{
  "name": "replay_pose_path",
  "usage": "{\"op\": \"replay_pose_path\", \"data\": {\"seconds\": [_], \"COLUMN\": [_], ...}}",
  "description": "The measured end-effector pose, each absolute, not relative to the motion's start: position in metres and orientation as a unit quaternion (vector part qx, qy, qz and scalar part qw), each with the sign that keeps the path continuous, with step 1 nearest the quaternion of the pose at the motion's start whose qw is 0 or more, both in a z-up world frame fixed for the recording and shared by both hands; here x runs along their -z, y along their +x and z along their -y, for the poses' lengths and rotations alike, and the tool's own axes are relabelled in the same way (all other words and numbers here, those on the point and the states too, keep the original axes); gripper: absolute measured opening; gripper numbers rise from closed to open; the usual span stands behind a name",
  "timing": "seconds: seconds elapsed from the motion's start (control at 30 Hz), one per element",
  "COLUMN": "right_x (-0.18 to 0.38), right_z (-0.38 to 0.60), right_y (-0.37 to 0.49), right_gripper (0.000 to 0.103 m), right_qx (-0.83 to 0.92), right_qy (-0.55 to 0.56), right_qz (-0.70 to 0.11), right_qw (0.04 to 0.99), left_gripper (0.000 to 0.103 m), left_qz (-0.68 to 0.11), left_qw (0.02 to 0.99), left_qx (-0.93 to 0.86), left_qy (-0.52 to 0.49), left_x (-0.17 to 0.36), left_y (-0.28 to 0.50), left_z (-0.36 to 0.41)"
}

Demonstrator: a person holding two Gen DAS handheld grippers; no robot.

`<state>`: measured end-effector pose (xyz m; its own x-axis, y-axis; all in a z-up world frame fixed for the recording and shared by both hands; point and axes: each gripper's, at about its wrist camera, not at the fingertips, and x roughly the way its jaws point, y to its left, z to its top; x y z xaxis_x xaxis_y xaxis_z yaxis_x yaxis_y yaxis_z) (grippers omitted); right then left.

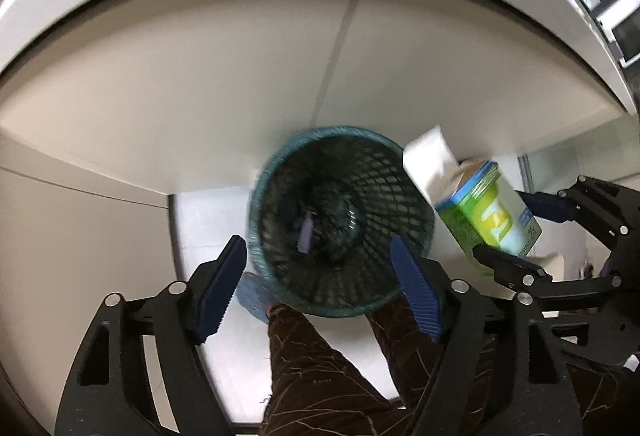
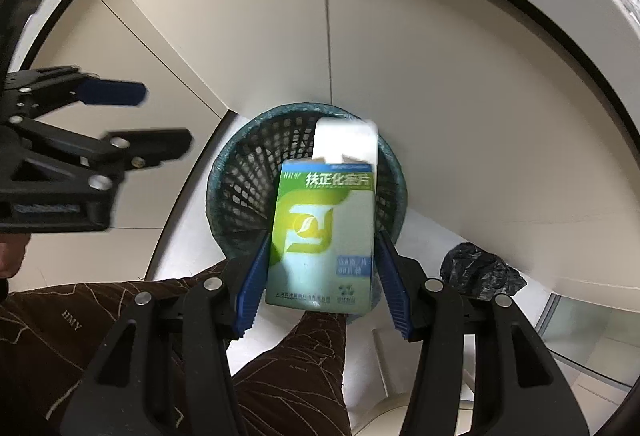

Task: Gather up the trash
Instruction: 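Open both tools to drop the lighter and box into the wastebasket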

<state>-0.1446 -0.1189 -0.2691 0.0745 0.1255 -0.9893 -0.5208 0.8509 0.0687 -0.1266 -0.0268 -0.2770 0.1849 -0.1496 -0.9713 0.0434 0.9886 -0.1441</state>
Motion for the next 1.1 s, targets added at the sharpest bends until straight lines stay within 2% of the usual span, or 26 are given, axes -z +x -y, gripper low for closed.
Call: {"op": "replay_pose_path", "data": {"seconds": [0.07, 0.13, 0.17, 0.43, 0.77, 0.97, 1.1], "right_x": [0.272, 0.274, 0.275, 0.285, 0.277, 0.247, 0.211], "right_z": [0.114, 0.110, 0.112, 0.103, 0.103, 0.114, 0.123], "right_y": [-0.142, -0.140, -0.140, -0.128, -0.124, -0.110, -0.105], "right_gripper": [0.050, 0.050, 0.050, 0.050, 0.078, 0.088, 0.090], "right_qx": [-0.226, -0.229, -0.229, -0.230, -0.211, -0.175, -0.138], "right_qy": [-0.153, -0.151, -0.152, -0.151, -0.142, -0.121, -0.108], "right_qz": [-0.644, -0.646, -0.646, -0.654, -0.650, -0.637, -0.612], "right_qw": [0.714, 0.713, 0.712, 0.705, 0.716, 0.741, 0.771], "left_gripper": [0.086, 0.089, 0.094, 0.097, 0.097, 0.097, 0.097], "left_qz": [-0.634, -0.631, -0.631, -0.626, -0.631, -0.607, -0.585], "left_qw": [0.770, 0.772, 0.773, 0.776, 0.772, 0.791, 0.808], "left_qx": [0.055, 0.046, 0.042, 0.028, 0.019, 0.017, 0.024], "left_qy": [-0.050, -0.055, -0.056, -0.064, -0.077, -0.076, -0.067], "left_x": [0.275, 0.272, 0.271, 0.261, 0.258, 0.232, 0.202], "left_y": [-0.128, -0.130, -0.130, -0.129, -0.120, -0.107, -0.096], "left_z": [0.017, 0.008, 0.004, -0.014, -0.029, -0.044, -0.053]}}
